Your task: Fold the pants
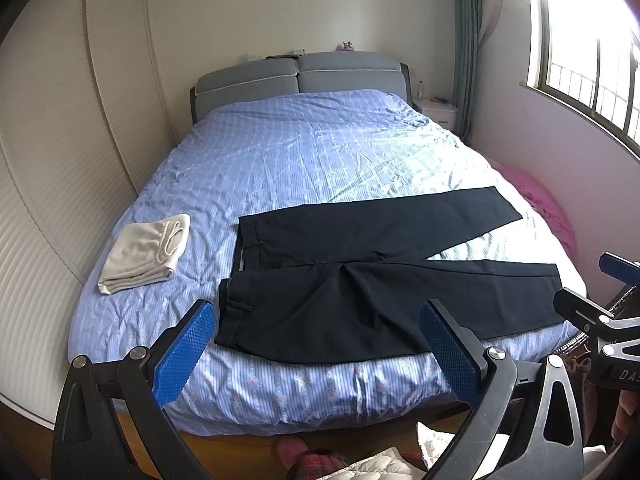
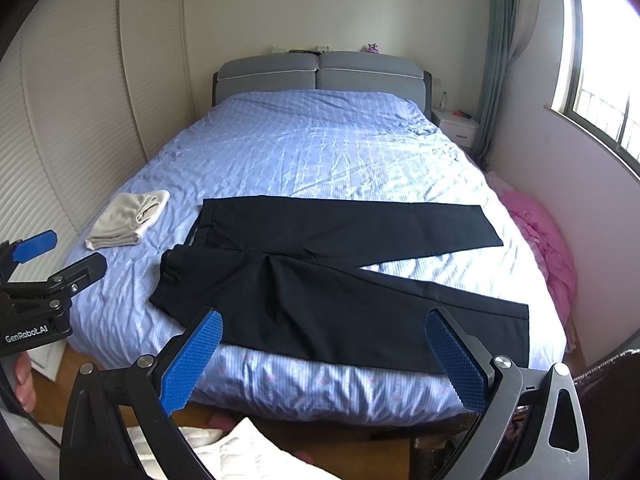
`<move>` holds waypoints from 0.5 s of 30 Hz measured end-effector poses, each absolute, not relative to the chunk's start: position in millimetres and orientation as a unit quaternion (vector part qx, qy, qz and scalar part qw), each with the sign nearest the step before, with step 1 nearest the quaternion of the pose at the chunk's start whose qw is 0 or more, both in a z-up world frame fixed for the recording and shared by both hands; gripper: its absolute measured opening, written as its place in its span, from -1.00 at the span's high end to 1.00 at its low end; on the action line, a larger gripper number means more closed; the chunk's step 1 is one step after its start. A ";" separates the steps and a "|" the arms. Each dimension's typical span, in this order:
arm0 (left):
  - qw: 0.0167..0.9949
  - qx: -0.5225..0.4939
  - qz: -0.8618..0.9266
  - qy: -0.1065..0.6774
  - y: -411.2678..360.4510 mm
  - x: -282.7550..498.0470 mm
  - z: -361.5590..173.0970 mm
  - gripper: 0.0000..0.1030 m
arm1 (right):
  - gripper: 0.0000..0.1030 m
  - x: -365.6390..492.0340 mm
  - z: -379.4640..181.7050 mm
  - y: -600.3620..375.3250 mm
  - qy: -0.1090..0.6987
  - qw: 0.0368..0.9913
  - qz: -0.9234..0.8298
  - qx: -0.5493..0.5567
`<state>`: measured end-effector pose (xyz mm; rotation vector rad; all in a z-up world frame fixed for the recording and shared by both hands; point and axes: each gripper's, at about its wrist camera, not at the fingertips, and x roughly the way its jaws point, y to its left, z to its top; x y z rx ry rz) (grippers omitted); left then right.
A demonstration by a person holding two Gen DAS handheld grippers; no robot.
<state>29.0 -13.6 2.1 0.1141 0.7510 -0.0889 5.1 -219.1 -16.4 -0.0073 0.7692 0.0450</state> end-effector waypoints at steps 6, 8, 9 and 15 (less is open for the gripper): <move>0.927 0.055 -0.044 0.368 -14.0 28.6 0.9 -1.00 | -1.00 5.7 -16.3 -219.1 0.376 0.926 0.023 -0.003; 0.926 0.054 -0.047 0.370 -13.8 27.9 0.0 -1.00 | -1.00 5.6 -16.4 -218.7 0.376 0.926 0.023 -0.003; 0.927 0.055 -0.047 0.369 -13.2 26.9 0.1 -1.00 | -1.00 5.8 -16.3 -218.6 0.376 0.926 0.023 -0.003; 0.929 0.057 -0.045 0.363 -12.6 23.6 0.8 -1.00 | -1.00 6.2 -15.9 -219.4 0.376 0.926 0.023 -0.003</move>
